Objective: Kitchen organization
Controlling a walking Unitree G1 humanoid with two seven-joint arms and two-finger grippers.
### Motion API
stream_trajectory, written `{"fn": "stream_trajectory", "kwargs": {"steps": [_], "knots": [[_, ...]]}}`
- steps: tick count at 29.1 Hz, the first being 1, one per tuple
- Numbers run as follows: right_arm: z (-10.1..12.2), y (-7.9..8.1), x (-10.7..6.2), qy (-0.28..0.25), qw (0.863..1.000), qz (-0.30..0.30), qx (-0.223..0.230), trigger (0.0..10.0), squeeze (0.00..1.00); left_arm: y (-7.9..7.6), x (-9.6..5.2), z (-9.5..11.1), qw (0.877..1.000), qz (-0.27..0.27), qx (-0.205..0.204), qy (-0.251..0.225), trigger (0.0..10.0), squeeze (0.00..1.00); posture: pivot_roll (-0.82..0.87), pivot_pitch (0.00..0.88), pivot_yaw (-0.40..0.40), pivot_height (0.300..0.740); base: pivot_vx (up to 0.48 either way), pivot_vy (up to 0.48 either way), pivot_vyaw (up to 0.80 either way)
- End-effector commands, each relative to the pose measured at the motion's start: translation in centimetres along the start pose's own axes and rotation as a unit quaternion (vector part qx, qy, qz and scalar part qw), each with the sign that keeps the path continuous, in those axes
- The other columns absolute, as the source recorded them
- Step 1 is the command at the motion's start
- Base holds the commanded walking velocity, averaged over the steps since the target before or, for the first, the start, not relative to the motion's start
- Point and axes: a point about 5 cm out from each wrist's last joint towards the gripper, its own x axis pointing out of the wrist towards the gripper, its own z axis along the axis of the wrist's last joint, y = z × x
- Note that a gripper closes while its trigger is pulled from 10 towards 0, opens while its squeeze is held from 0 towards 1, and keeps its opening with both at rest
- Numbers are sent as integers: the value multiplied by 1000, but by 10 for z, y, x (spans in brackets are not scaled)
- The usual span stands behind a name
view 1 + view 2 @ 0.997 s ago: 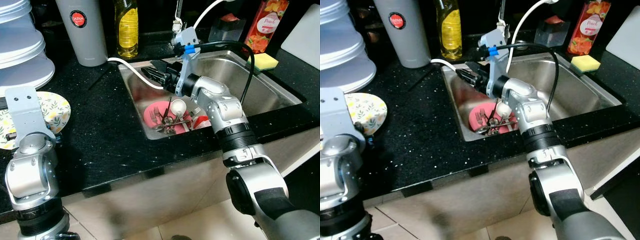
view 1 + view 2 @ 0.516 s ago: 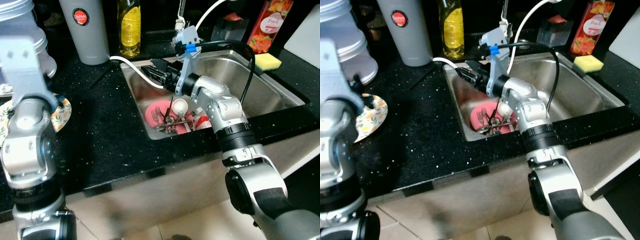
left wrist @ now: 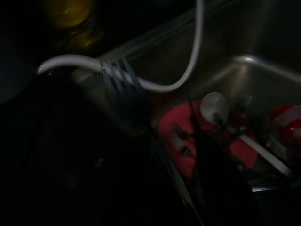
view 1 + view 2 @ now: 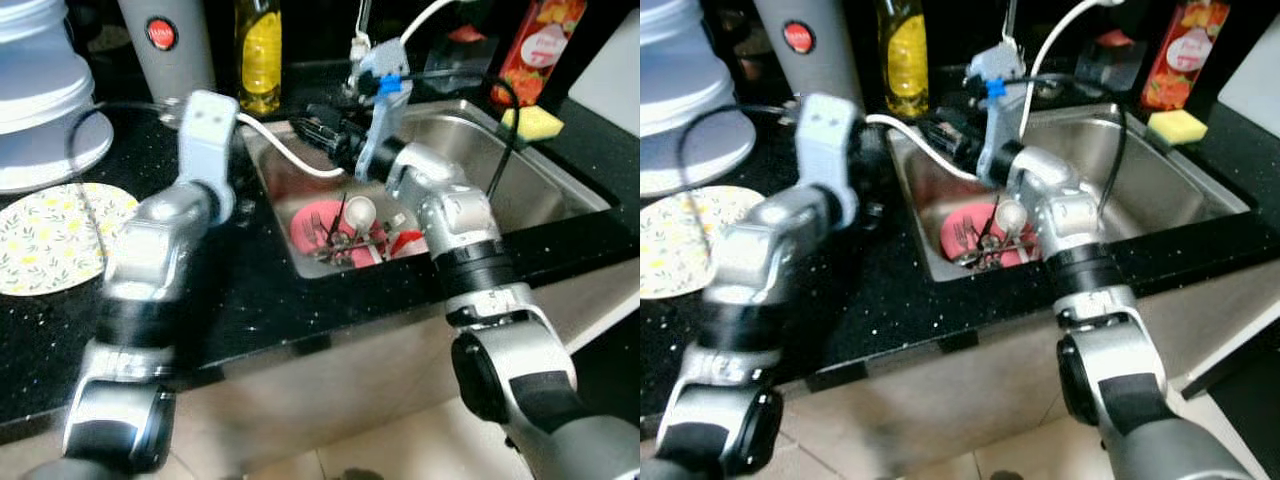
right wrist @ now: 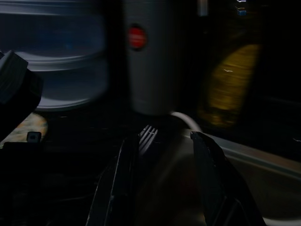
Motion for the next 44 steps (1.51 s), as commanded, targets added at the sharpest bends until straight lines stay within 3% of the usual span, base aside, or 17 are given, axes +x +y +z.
{"fn": "stream_trajectory", "kwargs": {"steps": [1, 4, 12, 13, 14, 19, 20, 22, 23, 31, 35, 37, 40, 41, 42, 43, 44], "knots": [[-3, -9, -4, 10, 1000, -22, 3, 10000, 0, -6, 6, -2, 1000, -16, 10, -1, 10000, 0, 35, 9, -3, 740, 0, 0, 0], [-21, -27, -17, 67, 997, -47, -12, 10000, 0, -15, 23, 2, 998, -59, 18, 5, 10000, 0, 12, 19, 8, 740, 0, 0, 0], [-30, -52, -37, 96, 988, -116, -16, 10000, 0, -37, 42, 4, 992, -119, 39, 12, 10000, 0, -27, 30, 24, 740, 0, 0, 0], [-30, -54, -39, 95, 988, -122, -15, 10000, 0, -40, 45, 1, 991, -121, 49, 17, 10000, 90, -27, 30, 24, 740, 0, 0, 0], [-28, -54, -39, 85, 989, -119, -13, 10000, 0, -43, 49, -3, 992, -116, 52, 25, 10000, 1000, -33, 34, 26, 740, 0, 0, 0], [-20, -51, -36, 68, 992, -109, -15, 10000, 0, -35, 50, -4, 995, -93, 40, 23, 10000, 1000, -31, 33, 18, 740, 0, 0, 0], [-19, -51, -35, 67, 992, -109, -15, 10000, 0, -29, 49, -3, 996, -77, 38, 17, 10000, 631, -24, 33, 12, 740, 0, 0, 0], [-19, -51, -34, 67, 992, -109, -15, 10000, 0, -25, 48, -1, 997, -67, 37, 14, 10000, 631, -24, 33, 12, 740, 0, 0, 0], [-19, -51, -33, 65, 992, -109, -14, 10000, 0, -16, 46, 2, 998, -47, 33, 5, 10000, 0, -16, 33, 8, 740, 0, 0, 0], [-15, -42, -23, 50, 995, -91, -5, 10000, 0, 37, 22, 27, 997, 41, 57, -35, 10000, 0, 23, 30, -13, 740, 0, 0, 0], [-10, -33, -19, 33, 997, -70, -2, 10000, 0, 86, -12, 24, 978, 195, 68, -18, 10000, 0, 40, 31, -11, 740, 0, 0, 0], [-10, -33, -18, 31, 997, -68, 0, 10000, 0, 92, -18, 21, 972, 224, 63, -14, 10000, 0, 41, 33, -12, 740, 0, 0, 0], [-15, -31, -17, 38, 997, -69, 5, 10000, 0, 109, -44, -4, 937, 348, 28, 14, 10000, 0, 49, 36, -16, 740, 0, 0, 0], [-15, -31, -17, 38, 997, -69, 5, 10000, 0, 109, -44, -4, 937, 348, 28, 14, 10000, 0, 49, 36, -16, 740, 0, 0, 0], [-20, -26, -16, 43, 997, -64, 7, 10000, 0, 109, -75, -26, 904, 427, 4, 23, 10000, 0, 65, 36, -19, 740, 0, 0, 0], [-20, -26, -16, 43, 997, -64, 7, 10000, 0, 109, -75, -26, 904, 427, 4, 23, 10000, 0, 65, 36, -19, 740, 0, 0, 0], [-22, -25, -15, 45, 997, -62, 7, 10000, 0, 109, -87, -32, 890, 454, -1, 25, 10000, 0, 65, 36, -19, 740, 0, 0, 0]]}}
